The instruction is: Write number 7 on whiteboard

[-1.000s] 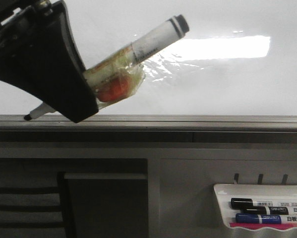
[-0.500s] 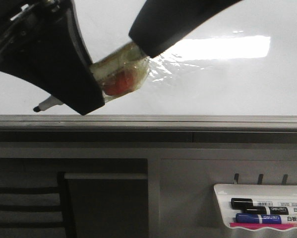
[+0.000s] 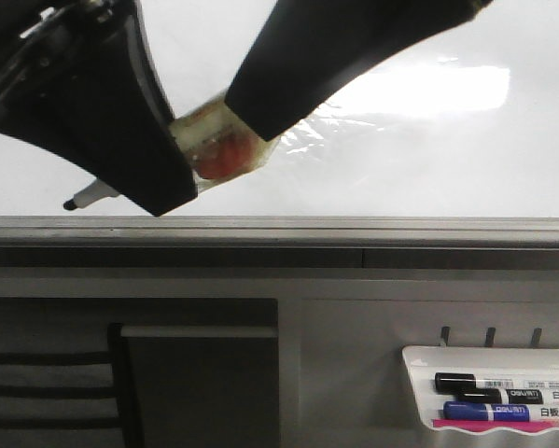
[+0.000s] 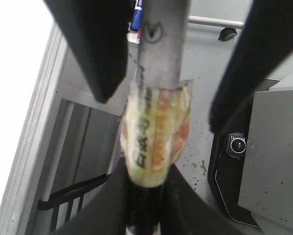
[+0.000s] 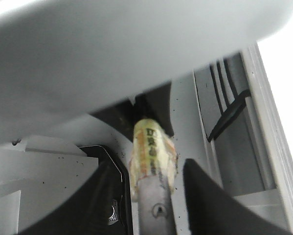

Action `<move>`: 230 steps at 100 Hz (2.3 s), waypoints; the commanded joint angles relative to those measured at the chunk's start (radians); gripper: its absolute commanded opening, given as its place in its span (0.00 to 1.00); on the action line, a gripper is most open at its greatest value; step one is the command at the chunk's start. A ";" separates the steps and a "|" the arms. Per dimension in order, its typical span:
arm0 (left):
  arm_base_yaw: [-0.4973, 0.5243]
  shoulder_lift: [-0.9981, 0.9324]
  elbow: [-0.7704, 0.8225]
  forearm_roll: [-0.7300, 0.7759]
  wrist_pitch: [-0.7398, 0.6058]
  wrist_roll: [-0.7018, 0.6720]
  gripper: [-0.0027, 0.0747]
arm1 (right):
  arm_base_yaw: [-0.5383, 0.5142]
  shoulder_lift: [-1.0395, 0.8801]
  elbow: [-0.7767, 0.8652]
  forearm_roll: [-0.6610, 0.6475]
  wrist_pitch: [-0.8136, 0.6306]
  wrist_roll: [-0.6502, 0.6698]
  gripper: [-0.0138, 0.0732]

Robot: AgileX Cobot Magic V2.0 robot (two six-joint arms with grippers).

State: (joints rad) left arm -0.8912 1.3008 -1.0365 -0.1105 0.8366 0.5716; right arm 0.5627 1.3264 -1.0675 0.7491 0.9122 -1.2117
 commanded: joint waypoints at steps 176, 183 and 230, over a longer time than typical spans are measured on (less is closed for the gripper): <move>0.555 -0.564 0.316 -0.091 -0.324 -0.190 0.48 | -0.091 -0.311 0.086 -0.417 -0.404 0.782 0.09; 0.555 -0.564 0.316 -0.091 -0.324 -0.190 0.48 | -0.086 -0.280 0.068 -0.406 -0.352 0.782 0.09; 0.555 -0.564 0.316 -0.092 -0.326 -0.190 0.48 | -0.118 -0.030 -0.103 -0.402 -0.365 0.838 0.09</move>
State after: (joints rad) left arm -0.3404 0.7409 -0.6963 -0.1823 0.5823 0.3939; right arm 0.4482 1.2998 -1.1313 0.3329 0.6294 -0.3758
